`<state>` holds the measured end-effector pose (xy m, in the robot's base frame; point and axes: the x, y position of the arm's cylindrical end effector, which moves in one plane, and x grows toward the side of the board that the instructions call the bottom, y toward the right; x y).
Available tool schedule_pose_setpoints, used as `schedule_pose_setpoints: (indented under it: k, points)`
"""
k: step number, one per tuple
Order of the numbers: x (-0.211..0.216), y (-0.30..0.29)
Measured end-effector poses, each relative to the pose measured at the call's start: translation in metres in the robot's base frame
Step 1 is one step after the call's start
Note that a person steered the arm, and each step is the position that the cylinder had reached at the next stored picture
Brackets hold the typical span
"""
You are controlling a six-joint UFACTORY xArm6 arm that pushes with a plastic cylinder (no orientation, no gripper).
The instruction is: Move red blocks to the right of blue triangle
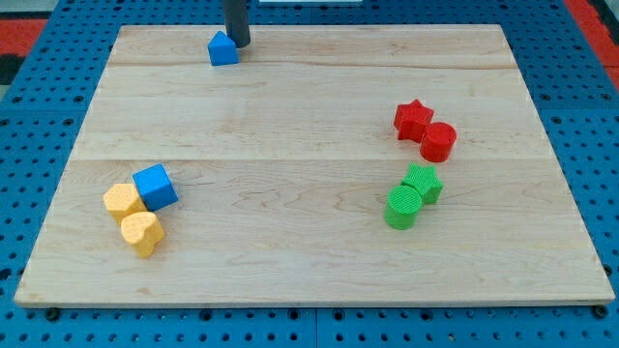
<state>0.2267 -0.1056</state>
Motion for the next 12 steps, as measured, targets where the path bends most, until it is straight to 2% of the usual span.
schedule_pose_setpoints:
  k: [1,2,5,6,7,8,10,12]
  points:
    - [0.007,-0.019]
    - [0.024,0.011]
    - [0.1,0.277]
    - [0.155,0.313]
    - [0.211,0.299]
    - [0.231,0.257]
    - [0.198,0.24]
    - [0.141,0.24]
